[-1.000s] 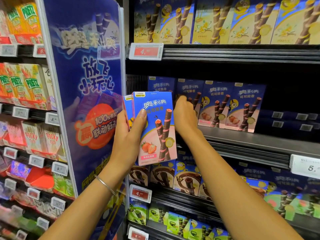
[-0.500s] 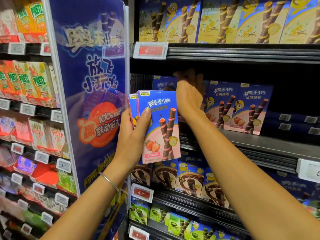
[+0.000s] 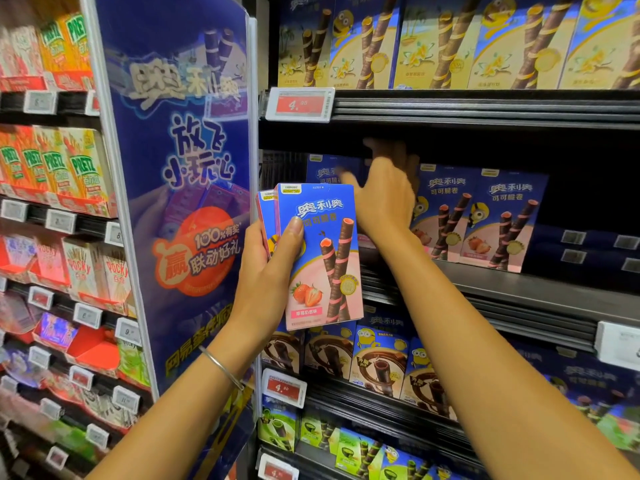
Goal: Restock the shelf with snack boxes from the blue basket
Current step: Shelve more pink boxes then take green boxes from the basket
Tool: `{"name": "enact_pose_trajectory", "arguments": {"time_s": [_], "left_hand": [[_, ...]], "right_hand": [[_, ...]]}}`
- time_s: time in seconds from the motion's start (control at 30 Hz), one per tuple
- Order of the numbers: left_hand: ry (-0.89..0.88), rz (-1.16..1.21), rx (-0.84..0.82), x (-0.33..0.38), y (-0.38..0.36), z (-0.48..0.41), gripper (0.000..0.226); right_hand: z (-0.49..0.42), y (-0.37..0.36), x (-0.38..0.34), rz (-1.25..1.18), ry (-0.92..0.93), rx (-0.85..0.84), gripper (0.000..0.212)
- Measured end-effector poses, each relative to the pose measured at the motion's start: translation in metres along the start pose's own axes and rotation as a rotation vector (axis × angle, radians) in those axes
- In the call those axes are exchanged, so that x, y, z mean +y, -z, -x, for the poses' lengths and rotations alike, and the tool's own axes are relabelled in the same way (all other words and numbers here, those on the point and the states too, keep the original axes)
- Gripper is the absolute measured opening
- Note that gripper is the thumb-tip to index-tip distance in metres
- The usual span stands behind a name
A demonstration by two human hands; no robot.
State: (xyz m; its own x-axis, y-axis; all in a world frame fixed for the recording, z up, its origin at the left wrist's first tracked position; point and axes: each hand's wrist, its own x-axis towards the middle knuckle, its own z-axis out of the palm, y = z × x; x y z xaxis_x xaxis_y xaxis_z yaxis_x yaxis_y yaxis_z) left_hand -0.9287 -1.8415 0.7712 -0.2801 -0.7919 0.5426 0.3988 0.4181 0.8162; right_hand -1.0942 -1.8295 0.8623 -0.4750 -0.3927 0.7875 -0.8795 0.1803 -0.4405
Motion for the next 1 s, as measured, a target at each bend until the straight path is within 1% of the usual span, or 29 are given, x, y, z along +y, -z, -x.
{"name": "enact_pose_trajectory", "arguments": {"time_s": [0.07,0.1,0.13,0.2,0.27,0.3,0.33,0.43,0.53,0.6,0.63,0.67,0.73,0.77,0.87,0.93,1.0], "left_hand": [[-0.002,0.021,0.001,0.000,-0.002,0.001,0.071],[0.001,0.032,-0.004,-0.001,-0.003,0.002,0.070],[0.003,0.040,-0.012,-0.001,-0.005,0.002,0.069],[0.000,0.048,-0.029,-0.003,-0.008,0.003,0.063],[-0.006,0.054,-0.040,-0.005,-0.011,0.001,0.058],[-0.011,0.058,-0.044,-0.006,-0.012,0.000,0.057],[-0.015,0.064,-0.047,-0.007,-0.013,0.000,0.056],[-0.018,0.102,-0.044,-0.009,-0.019,0.000,0.056],[0.003,0.089,-0.044,-0.009,-0.028,-0.001,0.073],[0.050,0.081,-0.047,-0.010,-0.031,-0.002,0.083],[0.065,0.076,-0.024,-0.011,-0.032,-0.003,0.081],[0.056,0.053,0.017,-0.013,-0.033,-0.004,0.075],[-0.005,-0.037,0.110,-0.017,-0.032,-0.005,0.055],[-0.029,-0.076,0.138,-0.017,-0.032,-0.006,0.049],[-0.050,-0.138,0.179,-0.015,-0.031,-0.007,0.045],[-0.059,-0.165,0.209,-0.012,-0.030,-0.007,0.043],[-0.054,-0.170,0.222,-0.011,-0.028,-0.007,0.039]], "right_hand": [[0.011,0.005,0.008,-0.242,-0.020,0.076,0.040],[0.019,0.009,0.012,-0.414,-0.016,0.058,0.037],[0.028,0.015,0.016,-0.585,-0.024,-0.018,0.034],[0.049,0.027,0.022,-0.841,-0.080,-0.287,0.035],[0.066,0.039,0.029,-0.948,-0.130,-0.538,0.039],[0.072,0.044,0.032,-0.978,-0.137,-0.601,0.040],[0.078,0.048,0.033,-1.002,-0.138,-0.625,0.041],[0.088,0.057,0.031,-0.989,-0.124,-0.576,0.037],[0.088,0.063,0.032,-0.955,-0.136,-0.525,0.031],[0.087,0.067,0.035,-0.944,-0.174,-0.519,0.029],[0.086,0.069,0.037,-0.955,-0.200,-0.524,0.028],[0.087,0.071,0.040,-0.975,-0.225,-0.533,0.029],[0.086,0.076,0.045,-1.001,-0.253,-0.539,0.030],[0.085,0.079,0.048,-0.993,-0.247,-0.526,0.030],[0.075,0.088,0.059,-0.983,-0.215,-0.425,0.025],[0.065,0.094,0.066,-1.042,-0.238,-0.337,0.020],[0.056,0.097,0.074,-1.036,-0.268,-0.236,0.021]]}}
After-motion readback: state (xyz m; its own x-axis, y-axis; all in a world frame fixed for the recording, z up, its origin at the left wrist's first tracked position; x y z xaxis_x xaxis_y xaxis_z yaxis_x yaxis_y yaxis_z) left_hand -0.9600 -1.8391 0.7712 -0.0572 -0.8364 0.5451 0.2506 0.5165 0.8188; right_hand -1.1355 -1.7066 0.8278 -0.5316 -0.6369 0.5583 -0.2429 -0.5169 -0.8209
